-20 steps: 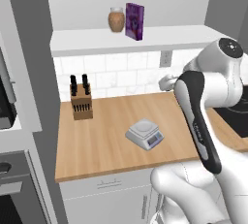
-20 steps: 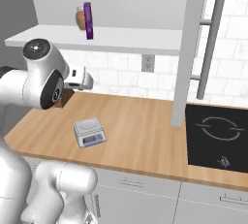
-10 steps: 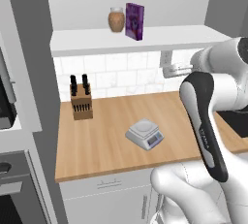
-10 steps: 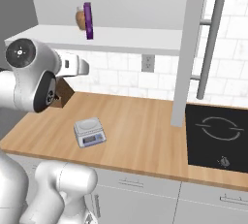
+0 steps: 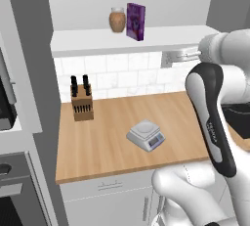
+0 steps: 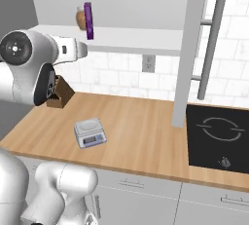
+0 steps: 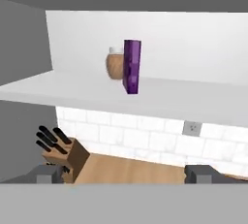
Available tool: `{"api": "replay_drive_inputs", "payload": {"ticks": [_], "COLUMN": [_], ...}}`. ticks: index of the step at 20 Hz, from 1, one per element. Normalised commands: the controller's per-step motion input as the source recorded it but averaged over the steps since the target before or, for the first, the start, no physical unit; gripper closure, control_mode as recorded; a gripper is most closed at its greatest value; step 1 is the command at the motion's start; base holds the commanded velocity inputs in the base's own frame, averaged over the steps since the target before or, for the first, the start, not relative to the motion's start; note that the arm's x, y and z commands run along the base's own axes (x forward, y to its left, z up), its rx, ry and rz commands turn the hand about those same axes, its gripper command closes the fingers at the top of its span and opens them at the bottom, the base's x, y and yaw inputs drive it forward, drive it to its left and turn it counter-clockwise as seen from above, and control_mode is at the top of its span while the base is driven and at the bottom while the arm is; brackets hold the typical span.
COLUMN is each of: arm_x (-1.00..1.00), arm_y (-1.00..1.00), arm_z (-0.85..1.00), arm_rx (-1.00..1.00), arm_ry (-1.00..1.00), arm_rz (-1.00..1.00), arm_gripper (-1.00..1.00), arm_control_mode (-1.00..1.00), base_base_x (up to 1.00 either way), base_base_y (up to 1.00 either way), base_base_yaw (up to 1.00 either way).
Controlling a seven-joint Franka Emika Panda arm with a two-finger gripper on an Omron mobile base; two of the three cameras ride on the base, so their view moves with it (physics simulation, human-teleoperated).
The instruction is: Pick the cereal and place it on the digital scale for weighing, and close the cabinet.
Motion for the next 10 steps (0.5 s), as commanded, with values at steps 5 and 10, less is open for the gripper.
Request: {"api": "replay_drive_inputs", "payload": {"ticks": [5,10], "arm_x": [-0.02,-0.02], "arm_y": [0.0,0.0], "arm_z": [0.58,0.47], "arm_rx": [0.0,0.0], "arm_ry": [-0.18,-0.16], "arm_rz": [0.02,0.0], "arm_gripper": [-1.0,-1.0], "arm_control_mode": [-1.0,-1.0], "base_base_x": [0.0,0.0], "base_base_y": [0.0,0.0], "base_base_yaw": [0.0,0.0]}}
